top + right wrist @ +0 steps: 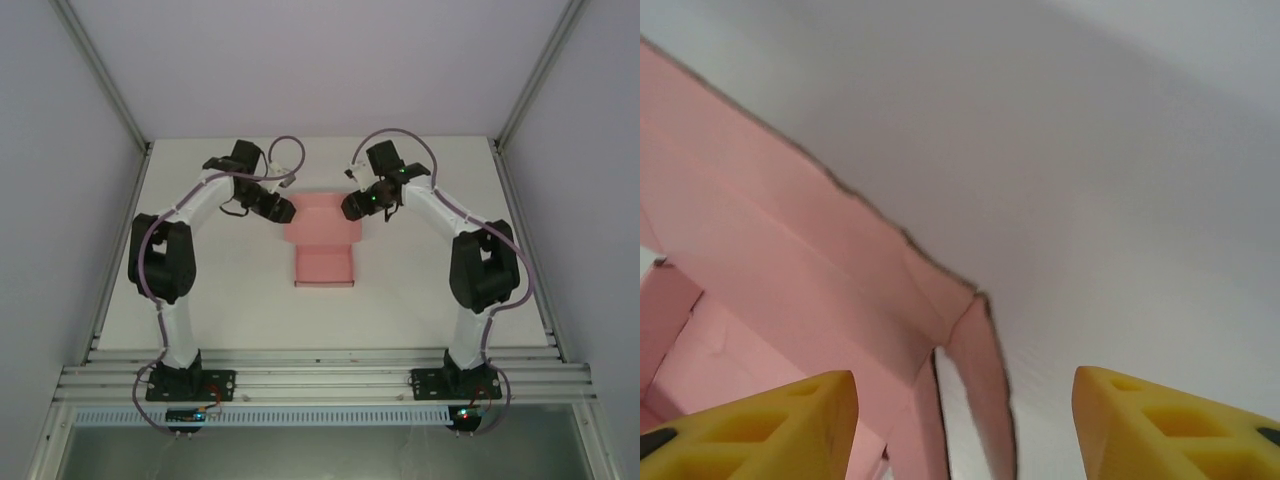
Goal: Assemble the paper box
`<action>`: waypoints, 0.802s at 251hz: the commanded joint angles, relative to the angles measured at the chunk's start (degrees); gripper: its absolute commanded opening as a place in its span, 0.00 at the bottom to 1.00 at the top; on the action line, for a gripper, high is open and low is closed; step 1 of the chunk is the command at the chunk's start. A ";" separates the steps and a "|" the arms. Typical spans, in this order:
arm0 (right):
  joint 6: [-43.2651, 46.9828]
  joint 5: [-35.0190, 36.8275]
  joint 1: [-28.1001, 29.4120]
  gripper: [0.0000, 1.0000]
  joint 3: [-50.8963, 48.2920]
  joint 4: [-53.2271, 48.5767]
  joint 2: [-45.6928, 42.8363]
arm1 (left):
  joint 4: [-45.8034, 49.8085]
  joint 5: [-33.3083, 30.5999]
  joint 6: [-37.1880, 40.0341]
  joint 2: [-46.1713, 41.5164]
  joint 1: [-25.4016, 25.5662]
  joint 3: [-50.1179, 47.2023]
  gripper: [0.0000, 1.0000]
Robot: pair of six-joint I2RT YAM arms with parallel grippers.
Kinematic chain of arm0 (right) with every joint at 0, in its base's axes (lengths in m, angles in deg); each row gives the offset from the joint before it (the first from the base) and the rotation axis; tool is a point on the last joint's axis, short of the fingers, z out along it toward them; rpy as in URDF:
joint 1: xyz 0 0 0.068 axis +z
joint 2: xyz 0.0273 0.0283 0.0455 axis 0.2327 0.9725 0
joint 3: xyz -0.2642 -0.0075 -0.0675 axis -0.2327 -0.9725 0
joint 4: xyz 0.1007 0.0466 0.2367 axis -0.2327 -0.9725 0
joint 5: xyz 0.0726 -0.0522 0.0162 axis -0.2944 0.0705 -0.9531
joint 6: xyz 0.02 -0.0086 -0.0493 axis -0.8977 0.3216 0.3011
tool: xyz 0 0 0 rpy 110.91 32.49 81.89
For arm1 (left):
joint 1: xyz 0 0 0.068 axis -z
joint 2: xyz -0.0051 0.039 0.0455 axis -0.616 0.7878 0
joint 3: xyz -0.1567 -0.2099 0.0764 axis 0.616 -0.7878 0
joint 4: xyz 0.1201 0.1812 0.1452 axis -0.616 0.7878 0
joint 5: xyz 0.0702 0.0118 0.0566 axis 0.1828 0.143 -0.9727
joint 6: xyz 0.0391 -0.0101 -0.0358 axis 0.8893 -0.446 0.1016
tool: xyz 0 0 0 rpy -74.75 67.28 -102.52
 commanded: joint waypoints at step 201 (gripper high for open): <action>-18.57 21.86 4.30 0.08 0.50 3.22 -4.97 | -7.91 -26.02 -19.96 -8.87 8.90 -0.52 0.00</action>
